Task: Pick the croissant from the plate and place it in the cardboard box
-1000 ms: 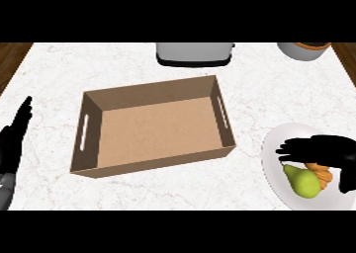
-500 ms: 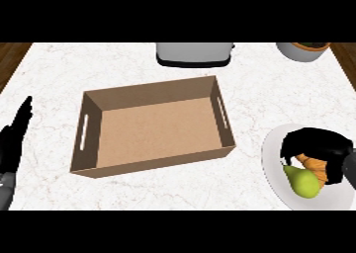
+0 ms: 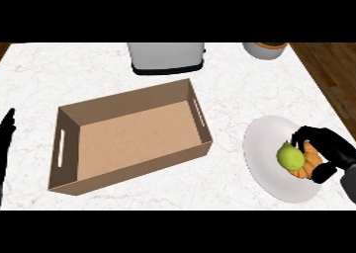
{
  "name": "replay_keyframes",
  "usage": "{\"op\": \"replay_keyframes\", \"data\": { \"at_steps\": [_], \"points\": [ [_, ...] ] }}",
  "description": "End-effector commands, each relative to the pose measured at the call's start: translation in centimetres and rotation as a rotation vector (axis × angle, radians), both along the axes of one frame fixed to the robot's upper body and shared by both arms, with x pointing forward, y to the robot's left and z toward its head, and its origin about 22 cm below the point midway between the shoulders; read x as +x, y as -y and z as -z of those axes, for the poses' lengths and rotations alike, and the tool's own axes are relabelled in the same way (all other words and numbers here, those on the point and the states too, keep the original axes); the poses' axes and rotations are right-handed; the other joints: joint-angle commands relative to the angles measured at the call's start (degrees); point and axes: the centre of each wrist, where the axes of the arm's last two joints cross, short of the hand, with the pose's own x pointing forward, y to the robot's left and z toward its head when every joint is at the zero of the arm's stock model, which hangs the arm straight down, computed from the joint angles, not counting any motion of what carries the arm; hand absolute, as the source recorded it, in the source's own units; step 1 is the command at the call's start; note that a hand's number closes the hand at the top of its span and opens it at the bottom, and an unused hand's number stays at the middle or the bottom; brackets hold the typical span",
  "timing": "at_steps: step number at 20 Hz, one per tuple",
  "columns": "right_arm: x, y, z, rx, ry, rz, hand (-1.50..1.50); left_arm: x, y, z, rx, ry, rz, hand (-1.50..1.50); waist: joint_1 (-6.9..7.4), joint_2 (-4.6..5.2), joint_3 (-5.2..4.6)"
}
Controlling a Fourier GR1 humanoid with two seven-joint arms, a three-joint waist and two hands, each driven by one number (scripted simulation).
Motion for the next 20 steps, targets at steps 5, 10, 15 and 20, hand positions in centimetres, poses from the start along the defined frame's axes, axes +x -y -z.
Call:
{"op": "replay_keyframes", "data": {
  "at_steps": [5,10,15,20],
  "points": [
    [-2.2,-2.4,2.7,0.016,0.142,0.509,1.50,-1.8,-1.9,0.5,0.017,-0.022,-0.079,0.00,-2.55,-0.45,0.94],
    [0.7,-7.1,-1.0,0.073,0.435,0.493,1.50,-2.3,-1.2,1.3,0.013,-0.036,-0.053,0.00,-1.73,-0.89,0.84],
    [1.3,-14.7,-2.8,0.162,0.532,0.446,1.50,-1.9,-1.1,0.7,0.023,-0.021,-0.029,0.00,0.24,-0.24,1.00],
    [0.4,-23.4,-5.7,0.290,0.538,0.459,1.50,-1.1,-0.2,0.0,0.008,-0.004,0.019,0.00,2.24,0.70,1.36]
  ]
}}
